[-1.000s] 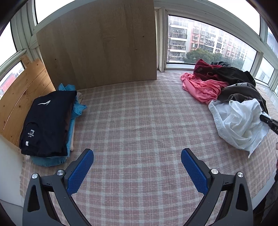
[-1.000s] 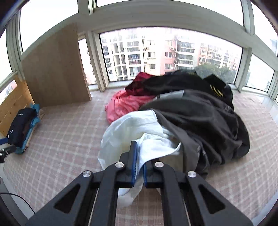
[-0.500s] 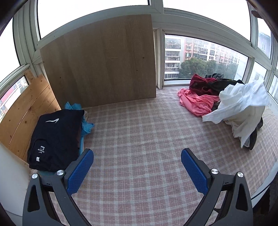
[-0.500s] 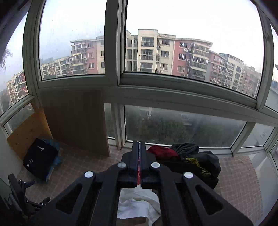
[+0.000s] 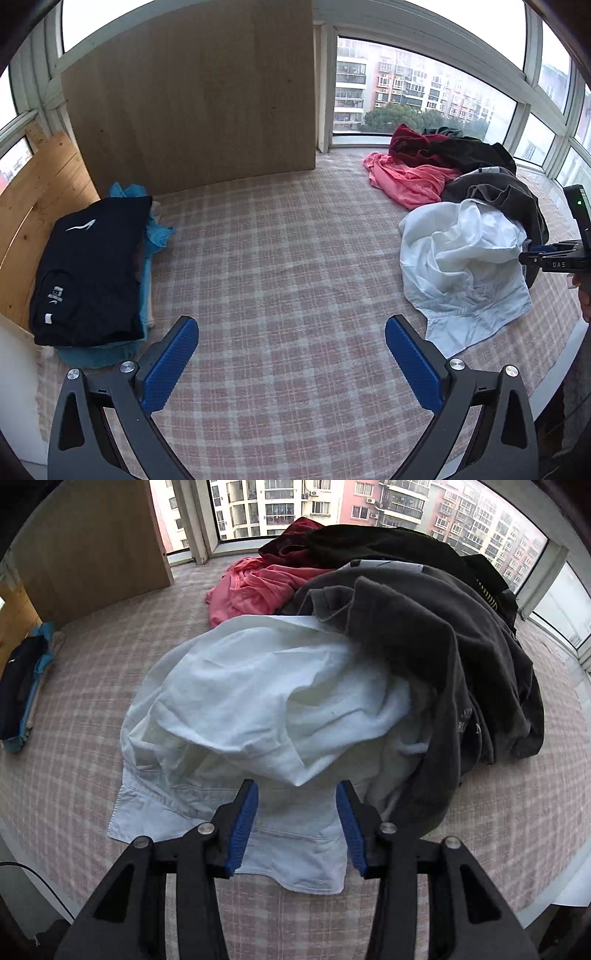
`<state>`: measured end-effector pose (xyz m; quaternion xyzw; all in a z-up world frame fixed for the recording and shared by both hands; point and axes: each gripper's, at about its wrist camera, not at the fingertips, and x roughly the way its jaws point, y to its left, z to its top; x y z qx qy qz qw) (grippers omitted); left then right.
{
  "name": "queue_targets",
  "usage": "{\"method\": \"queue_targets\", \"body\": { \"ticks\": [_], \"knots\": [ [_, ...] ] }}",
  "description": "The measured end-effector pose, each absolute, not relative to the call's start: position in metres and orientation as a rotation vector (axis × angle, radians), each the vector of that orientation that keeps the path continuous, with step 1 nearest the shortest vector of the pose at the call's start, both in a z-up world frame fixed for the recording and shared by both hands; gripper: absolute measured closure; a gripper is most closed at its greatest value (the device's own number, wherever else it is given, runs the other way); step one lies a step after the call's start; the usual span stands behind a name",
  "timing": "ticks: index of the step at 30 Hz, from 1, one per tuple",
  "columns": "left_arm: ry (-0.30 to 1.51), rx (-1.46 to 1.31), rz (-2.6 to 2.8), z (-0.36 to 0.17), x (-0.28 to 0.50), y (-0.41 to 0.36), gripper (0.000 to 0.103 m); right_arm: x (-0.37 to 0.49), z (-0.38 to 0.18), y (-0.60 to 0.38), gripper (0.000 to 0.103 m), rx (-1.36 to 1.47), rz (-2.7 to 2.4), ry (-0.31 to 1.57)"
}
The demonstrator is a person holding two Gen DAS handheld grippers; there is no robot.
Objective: Fold clothes
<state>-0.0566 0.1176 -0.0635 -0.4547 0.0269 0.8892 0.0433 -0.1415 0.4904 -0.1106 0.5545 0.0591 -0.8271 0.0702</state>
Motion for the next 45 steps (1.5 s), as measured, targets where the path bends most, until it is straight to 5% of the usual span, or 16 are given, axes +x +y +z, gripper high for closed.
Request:
{"method": "queue_targets", "body": {
  "ticks": [6, 15, 17, 23, 25, 26, 30, 45],
  "knots": [
    [0.303, -1.37, 2.393, -0.116, -0.108, 0.233, 0.001, -0.148, -0.115, 0.486, 0.054, 1.521, -2.489, 0.367],
    [0.501, -1.299, 2.242, -0.157, -0.172, 0.336, 0.005, -0.167, -0.135, 0.501, 0.054, 1.511, -2.377, 0.334],
    [0.508, -1.326, 2.207, -0.168, -0.187, 0.344, 0.032, -0.174, -0.142, 0.502, 0.054, 1.51, -2.352, 0.319],
    [0.242, -1.471, 2.069, -0.186, -0.209, 0.336, 0.078, -0.192, -0.166, 0.491, 0.056, 1.495, -2.339, 0.303],
    [0.18, -1.463, 2.067, -0.18, -0.209, 0.33, 0.089, -0.194, -0.161, 0.49, 0.081, 1.456, -2.357, 0.239],
    [0.141, -1.46, 2.055, -0.176, -0.207, 0.326, 0.093, -0.194, -0.157, 0.489, 0.083, 1.44, -2.367, 0.225],
    [0.06, -1.4, 2.016, -0.145, -0.194, 0.316, 0.096, -0.197, -0.126, 0.485, 0.094, 1.378, -2.374, 0.154],
    [0.012, -0.764, 2.196, 0.131, -0.174, 0.271, 0.097, -0.169, 0.113, 0.475, 0.097, 0.758, -2.517, -0.06]
  ]
}}
